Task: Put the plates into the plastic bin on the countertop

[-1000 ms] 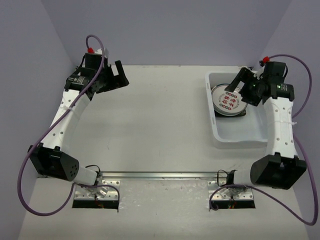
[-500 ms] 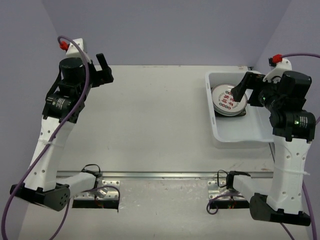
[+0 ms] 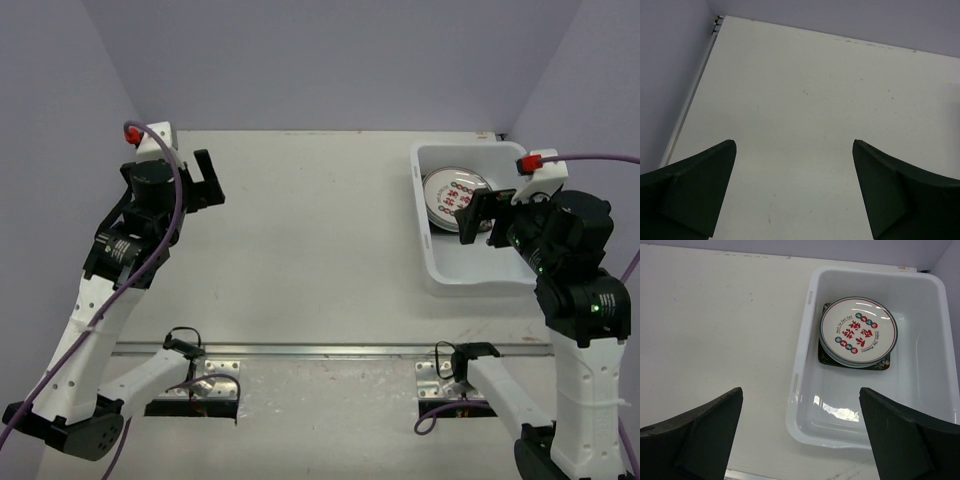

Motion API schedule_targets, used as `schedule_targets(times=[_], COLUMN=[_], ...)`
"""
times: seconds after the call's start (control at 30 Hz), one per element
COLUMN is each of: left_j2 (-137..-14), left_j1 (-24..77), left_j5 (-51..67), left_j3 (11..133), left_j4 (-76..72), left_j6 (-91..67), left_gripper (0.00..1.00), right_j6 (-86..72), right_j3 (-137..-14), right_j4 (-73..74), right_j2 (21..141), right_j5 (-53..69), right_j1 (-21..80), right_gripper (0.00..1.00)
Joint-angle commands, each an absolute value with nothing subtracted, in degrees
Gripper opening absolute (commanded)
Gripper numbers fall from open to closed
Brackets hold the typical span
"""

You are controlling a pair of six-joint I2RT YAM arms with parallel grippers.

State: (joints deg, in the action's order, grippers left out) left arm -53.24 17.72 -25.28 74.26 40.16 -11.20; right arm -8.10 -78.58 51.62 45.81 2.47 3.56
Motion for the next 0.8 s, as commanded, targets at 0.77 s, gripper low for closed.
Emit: schedule_targets(times=[0.77], left_j2=[-54.1], left_j1=[18.1], left_j5=[-27.3], left_j3=[72.9], left_j4=[35.2], left_j6=[-11.0], left_gripper=[1.0], right_j6=[-7.2], right_j3=[-74.4], right_j4=[46.0], right_j2=[42.2], right_j5=[-2.3], right_j1=[4.3], right_gripper=[0.99])
